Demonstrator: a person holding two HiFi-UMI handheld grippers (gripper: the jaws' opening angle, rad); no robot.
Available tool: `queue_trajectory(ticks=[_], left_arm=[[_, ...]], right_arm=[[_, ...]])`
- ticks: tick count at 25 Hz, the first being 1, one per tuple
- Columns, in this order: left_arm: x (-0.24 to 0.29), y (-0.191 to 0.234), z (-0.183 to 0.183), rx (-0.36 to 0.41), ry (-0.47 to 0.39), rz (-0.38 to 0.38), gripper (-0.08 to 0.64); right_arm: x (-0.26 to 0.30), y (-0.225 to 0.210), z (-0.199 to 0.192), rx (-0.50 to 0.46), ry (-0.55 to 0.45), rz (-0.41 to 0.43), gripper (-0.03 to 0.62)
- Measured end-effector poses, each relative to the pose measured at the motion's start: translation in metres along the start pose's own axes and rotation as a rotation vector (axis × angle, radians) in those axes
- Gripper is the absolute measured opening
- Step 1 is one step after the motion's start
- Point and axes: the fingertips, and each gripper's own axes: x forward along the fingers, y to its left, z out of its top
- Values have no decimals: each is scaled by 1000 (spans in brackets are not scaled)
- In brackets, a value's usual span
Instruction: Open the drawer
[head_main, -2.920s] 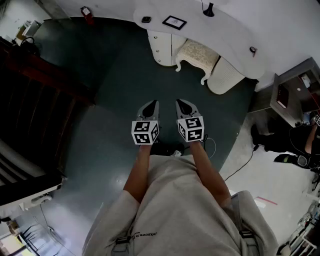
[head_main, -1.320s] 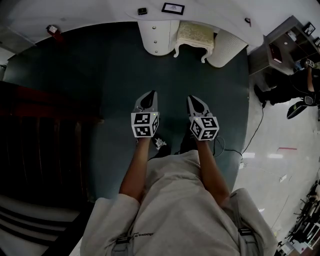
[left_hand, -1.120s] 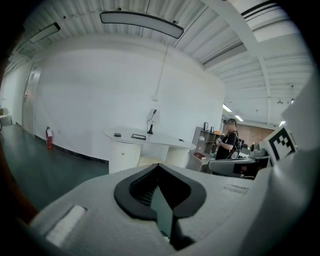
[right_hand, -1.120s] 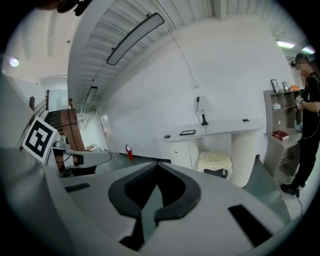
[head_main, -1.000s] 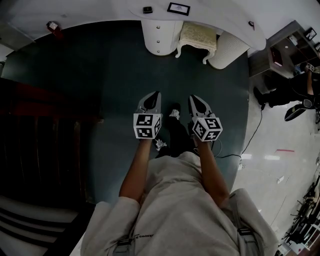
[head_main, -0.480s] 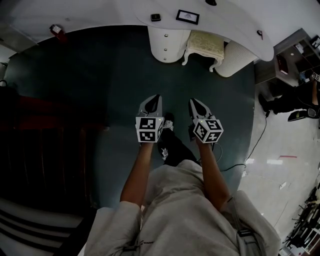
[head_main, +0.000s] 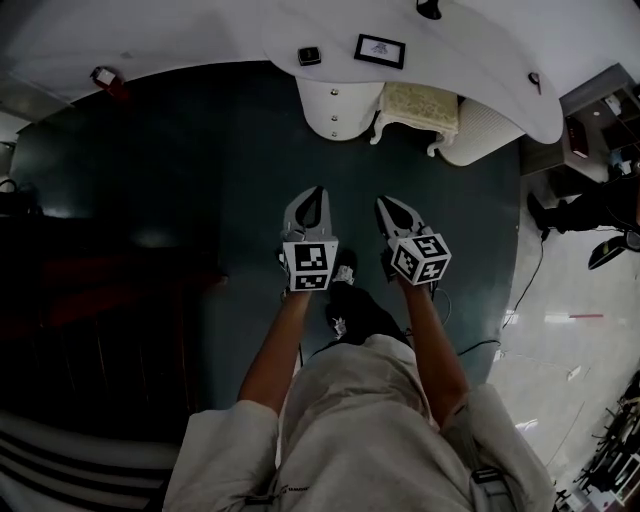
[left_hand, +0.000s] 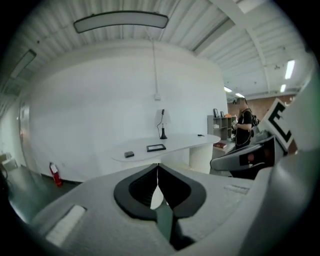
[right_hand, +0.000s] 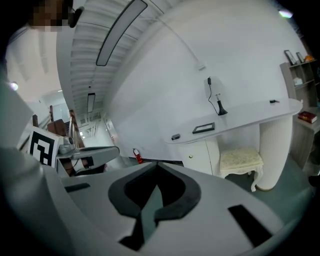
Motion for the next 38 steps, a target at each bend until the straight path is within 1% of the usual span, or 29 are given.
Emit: queue_trajectory(ticks=[1,2,4,6,8,10,12,14,18,21,24,26,28,31,32,35,38], left_arm=[[14,0,6,32,-19,0,11],[29,0,12,46,-33,-13,11],[61,1,19,40,-38,-55,11],[89,6,21,23,-14,-70,11],[113,15,23,3,9,-46,11],[136,25,26,-9,10,-37,11],[155,32,23,-13,15,-44,11],[173,38,18,-29,26,-45,11],[208,58,12,-79,37,-28,9],[233,64,7,-97,32,-33,11],[258,68,-10,-119,39,-63,11],[280,74,-26,-135,36,-75,11],[303,81,-46,-137,36,-80,11],[336,92,-81,-147,38,-86,11],[346,97,-94,-155,40,-87,11],[379,107,-129,-168,39,-90,11],[410,109,-162,-168,26,-87,11]], right_arm=[[11,-9,4,-3,4,5,15],[22,-19,7,-3,12,11,15],[46,-36,12,3,25,17,15],[63,-49,17,-16,41,17,15],[77,-58,20,-84,83,30,15],[92,-62,20,-157,126,51,15],[103,-68,18,-191,153,56,15],[113,-80,17,-192,169,35,15],[137,-109,22,-155,168,-50,15],[159,-126,25,-176,160,-91,15],[186,-139,20,-181,143,-110,15],[211,-152,13,-165,122,-119,15],[239,-166,2,-126,105,-147,15],[278,-186,-16,-53,73,-211,15],[291,-190,-22,-49,65,-226,15],[326,-205,-41,-89,47,-267,15],[349,-228,-68,-97,26,-302,15]])
